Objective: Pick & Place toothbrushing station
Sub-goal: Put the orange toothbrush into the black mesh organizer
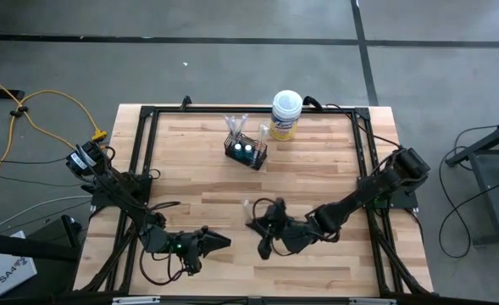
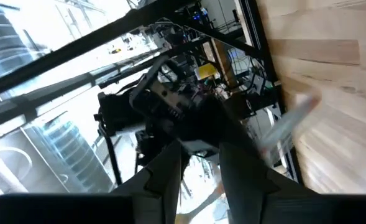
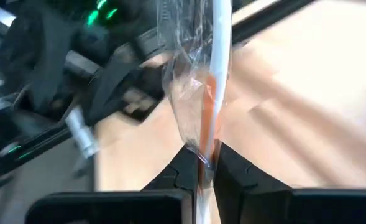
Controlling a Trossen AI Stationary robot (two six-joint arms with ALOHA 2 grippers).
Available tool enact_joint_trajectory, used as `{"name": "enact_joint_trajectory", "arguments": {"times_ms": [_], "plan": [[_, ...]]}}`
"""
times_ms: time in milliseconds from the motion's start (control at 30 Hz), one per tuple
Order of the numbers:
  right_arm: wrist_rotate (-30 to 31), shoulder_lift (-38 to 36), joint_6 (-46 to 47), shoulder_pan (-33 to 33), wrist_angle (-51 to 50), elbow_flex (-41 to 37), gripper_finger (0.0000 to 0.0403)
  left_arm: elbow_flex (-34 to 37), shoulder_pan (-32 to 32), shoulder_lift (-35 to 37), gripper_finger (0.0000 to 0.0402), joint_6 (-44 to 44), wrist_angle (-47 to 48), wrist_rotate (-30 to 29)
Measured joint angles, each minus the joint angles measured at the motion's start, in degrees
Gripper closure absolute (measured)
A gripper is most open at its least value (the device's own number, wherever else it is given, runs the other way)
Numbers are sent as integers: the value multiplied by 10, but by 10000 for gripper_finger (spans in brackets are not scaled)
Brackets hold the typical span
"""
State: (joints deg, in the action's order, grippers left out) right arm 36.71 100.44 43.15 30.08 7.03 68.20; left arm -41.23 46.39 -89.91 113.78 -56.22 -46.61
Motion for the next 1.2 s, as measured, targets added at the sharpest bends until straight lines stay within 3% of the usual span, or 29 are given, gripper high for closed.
{"name": "enact_joint_trajectory", "arguments": {"times_ms": [267, 500, 733, 1200], "plan": [[209, -13, -88, -2, -38, 1, 383, 0, 0, 0, 299, -62, 0, -4], [278, -13, -91, -37, -38, -28, 383, 0, 0, 1, 299, -178, 0, -45], [283, -12, -64, -98, -22, -74, 383, 0, 0, 1, 299, -308, 1, -81], [196, -12, -269, -237, 135, -76, 383, 0, -59, 1, 299, -483, 22, -190]]}}
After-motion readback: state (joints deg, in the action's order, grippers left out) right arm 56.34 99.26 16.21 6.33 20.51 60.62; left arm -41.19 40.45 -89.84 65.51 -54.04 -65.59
